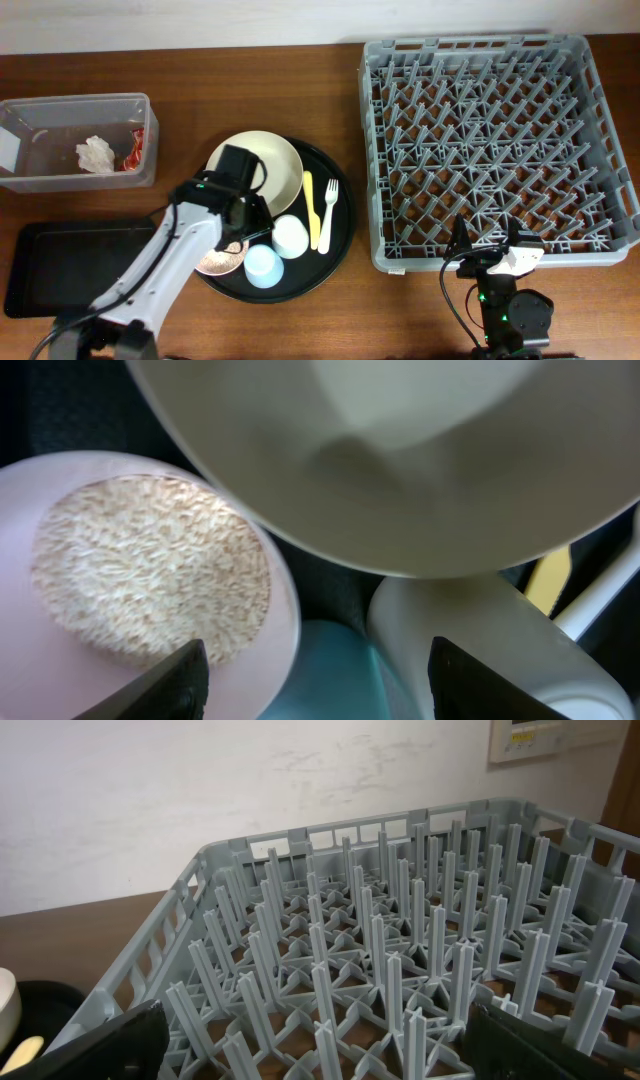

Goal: Sort waste into correct bins and load items into the dishwasher rack
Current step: 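Reach the left gripper to the pink rice bowl and grasp its rim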

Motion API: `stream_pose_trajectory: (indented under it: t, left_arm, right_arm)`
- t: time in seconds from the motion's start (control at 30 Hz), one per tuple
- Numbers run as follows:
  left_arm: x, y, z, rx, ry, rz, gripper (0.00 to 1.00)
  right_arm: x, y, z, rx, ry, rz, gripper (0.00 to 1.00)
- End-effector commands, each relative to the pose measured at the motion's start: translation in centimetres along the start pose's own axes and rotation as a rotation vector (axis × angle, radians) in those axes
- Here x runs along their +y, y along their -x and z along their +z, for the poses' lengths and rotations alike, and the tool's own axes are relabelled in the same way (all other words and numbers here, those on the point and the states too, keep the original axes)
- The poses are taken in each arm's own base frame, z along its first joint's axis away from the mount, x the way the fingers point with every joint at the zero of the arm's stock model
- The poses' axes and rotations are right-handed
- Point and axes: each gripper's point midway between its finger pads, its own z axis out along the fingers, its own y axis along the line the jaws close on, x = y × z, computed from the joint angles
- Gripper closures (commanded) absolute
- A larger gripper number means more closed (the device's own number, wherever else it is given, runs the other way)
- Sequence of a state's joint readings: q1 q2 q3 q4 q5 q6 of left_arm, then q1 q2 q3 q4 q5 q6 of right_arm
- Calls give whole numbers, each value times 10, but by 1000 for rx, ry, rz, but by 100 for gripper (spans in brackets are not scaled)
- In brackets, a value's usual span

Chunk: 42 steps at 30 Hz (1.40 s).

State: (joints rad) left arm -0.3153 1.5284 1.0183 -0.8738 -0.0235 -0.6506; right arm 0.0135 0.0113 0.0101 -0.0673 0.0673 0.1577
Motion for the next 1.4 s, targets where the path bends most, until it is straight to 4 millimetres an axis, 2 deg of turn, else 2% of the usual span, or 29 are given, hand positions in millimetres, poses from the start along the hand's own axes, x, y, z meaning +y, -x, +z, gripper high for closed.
stream_pose_trajectory:
  t: [0.0, 0.07, 0.23, 0.3, 0.53, 0.63, 0.7, 0.87, 0.97, 1.07, 1.37]
  left_arm:
    - [2, 4, 16, 3, 65, -8, 30]
    - [6, 2, 25, 30, 88, -11, 30]
    - [5, 4, 30, 26, 91, -12, 41]
    - [10, 8, 30, 6, 117, -11, 51]
    - [14, 2, 34, 22, 129, -10, 54]
    - [14, 2, 36, 25, 132, -21, 66]
    - [15, 0, 38, 34, 139, -20, 68]
    - [15, -1, 41, 41, 145, -14, 69]
    - [14, -1, 42, 40, 143, -15, 75]
    - [15, -2, 42, 43, 146, -14, 89]
    - [16, -3, 41, 47, 149, -13, 99]
  right_arm:
    - [-5, -2, 0, 1, -24, 5, 2]
    - [-5, -2, 0, 1, -24, 5, 2]
    - [-5, -2, 0, 1, -24, 5, 2]
    - [-5, -2, 0, 1, -24, 5, 2]
    - [-5, -2, 0, 1, -24, 5, 2]
    - [-5, -2, 0, 1, -24, 5, 2]
    - [-5, -2, 0, 1, -24, 5, 2]
    - [-5, -2, 0, 1, -24, 5, 2]
    - [-5, -2, 0, 1, -24, 5, 2]
    - [-5, -2, 0, 1, -24, 5, 2]
    - [-5, -2, 0, 1, -24, 5, 2]
